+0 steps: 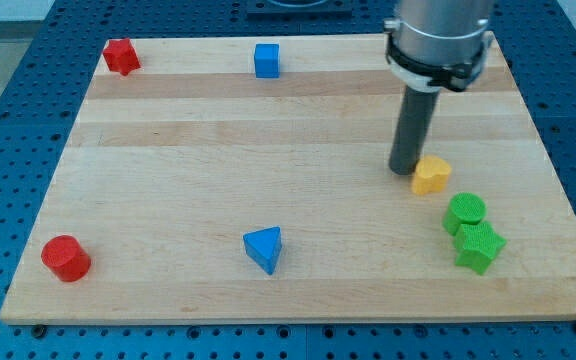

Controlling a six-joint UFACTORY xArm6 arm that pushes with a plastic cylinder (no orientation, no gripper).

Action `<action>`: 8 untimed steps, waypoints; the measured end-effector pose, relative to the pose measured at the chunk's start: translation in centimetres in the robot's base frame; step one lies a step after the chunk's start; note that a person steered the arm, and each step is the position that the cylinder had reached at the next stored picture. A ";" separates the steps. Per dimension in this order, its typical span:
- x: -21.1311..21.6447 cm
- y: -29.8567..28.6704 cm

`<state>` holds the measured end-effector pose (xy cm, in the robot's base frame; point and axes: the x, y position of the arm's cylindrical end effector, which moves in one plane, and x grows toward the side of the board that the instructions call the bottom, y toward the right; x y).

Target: Move the yellow heart into the green circle

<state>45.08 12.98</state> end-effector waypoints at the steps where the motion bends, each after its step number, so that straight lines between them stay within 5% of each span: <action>1: 0.1 1.6; 3: -1.9 2.3; 6: 0.8 5.1; 8: -7.4 11.5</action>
<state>37.73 24.44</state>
